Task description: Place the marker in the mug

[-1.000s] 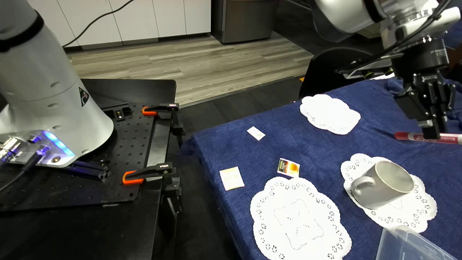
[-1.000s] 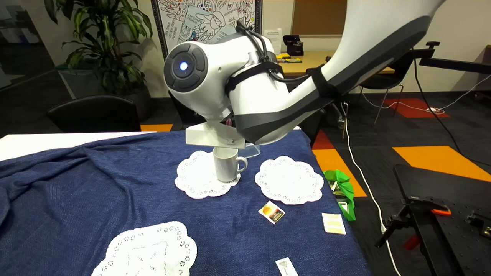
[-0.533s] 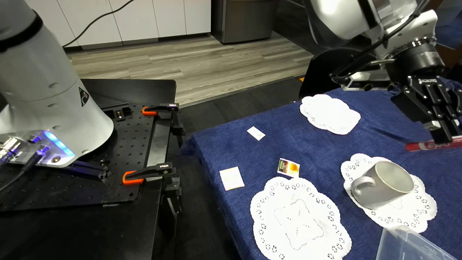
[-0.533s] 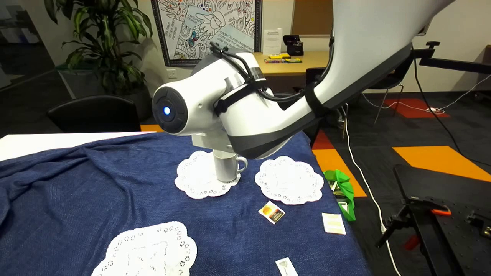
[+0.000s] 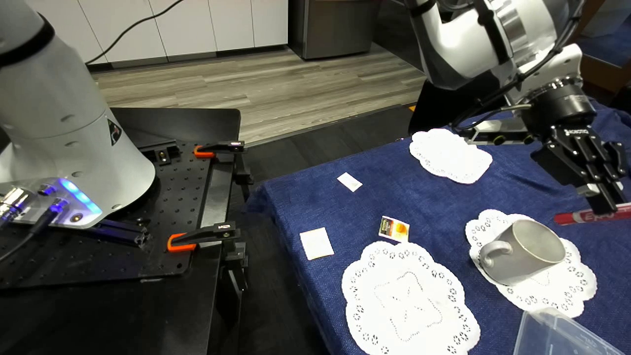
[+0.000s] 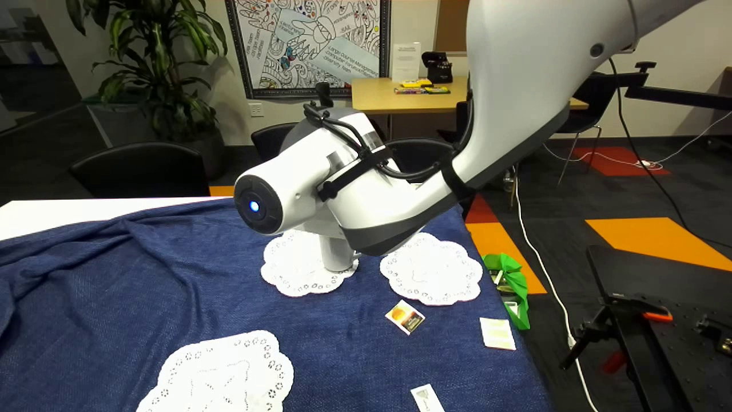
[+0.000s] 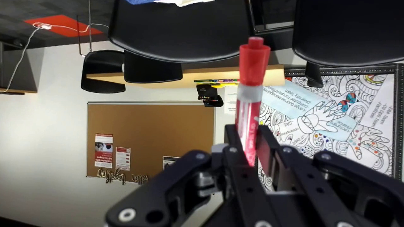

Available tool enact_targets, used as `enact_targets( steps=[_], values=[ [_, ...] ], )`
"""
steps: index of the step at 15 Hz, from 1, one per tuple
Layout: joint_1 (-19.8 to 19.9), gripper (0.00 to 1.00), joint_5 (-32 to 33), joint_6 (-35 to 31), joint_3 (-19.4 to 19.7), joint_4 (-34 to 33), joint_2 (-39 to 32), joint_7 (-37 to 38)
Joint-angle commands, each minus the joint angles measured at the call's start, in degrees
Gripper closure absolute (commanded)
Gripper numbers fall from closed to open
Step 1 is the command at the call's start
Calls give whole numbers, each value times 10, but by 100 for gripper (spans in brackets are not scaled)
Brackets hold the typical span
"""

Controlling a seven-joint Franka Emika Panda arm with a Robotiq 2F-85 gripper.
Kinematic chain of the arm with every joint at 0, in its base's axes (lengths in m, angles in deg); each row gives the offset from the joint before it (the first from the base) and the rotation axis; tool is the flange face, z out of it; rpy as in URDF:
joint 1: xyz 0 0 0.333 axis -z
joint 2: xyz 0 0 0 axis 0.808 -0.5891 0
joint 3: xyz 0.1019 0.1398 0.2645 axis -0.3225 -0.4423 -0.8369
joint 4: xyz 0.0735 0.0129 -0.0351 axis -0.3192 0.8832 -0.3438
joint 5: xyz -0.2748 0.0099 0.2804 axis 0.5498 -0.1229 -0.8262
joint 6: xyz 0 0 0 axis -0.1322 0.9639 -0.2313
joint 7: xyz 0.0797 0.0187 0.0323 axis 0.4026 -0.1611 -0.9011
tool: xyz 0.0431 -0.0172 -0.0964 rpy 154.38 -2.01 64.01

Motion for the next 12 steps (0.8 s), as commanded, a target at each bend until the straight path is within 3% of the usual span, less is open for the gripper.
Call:
enact_targets(
  steps=[1,12],
  values=[
    [21,95,43,-5,-28,-23,-19,26],
    [52,95,106,-61,-69,-43,-63,35]
  ],
)
